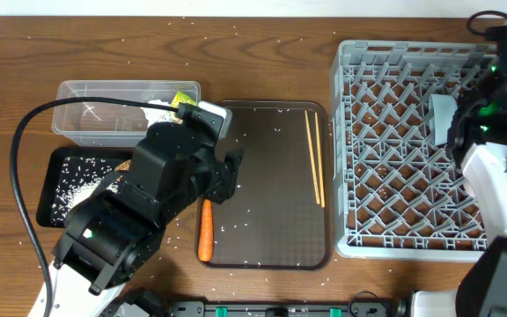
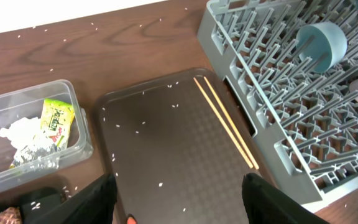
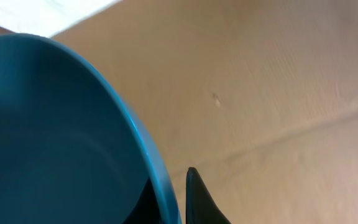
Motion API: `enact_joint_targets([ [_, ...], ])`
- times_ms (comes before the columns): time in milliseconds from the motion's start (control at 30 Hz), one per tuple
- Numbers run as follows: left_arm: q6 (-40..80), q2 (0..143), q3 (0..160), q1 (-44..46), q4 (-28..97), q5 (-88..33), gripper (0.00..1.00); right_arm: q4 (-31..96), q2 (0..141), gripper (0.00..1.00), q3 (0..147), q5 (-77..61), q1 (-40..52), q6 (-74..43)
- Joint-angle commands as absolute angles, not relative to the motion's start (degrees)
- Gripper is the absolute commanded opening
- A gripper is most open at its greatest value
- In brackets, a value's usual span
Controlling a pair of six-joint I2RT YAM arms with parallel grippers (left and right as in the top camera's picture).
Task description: Sort waste into correct bins and load items into the dishwasher rack
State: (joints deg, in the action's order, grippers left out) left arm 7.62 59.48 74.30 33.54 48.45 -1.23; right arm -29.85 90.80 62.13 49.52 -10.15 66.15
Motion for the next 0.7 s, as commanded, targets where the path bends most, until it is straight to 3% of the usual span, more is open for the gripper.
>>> enact_joint_targets([
  [0, 7.1, 59.8, 75.2, 33.7, 49.0, -0.6, 0.65, -31.4, 92.8, 0.01, 62.9, 44.5, -10.5, 72.6],
  [667, 7.3, 66.3, 75.2, 33.7, 49.9, -0.8, 0.63, -32.9, 100.1, 0.01, 62.9, 46.2, -7.8, 70.4],
])
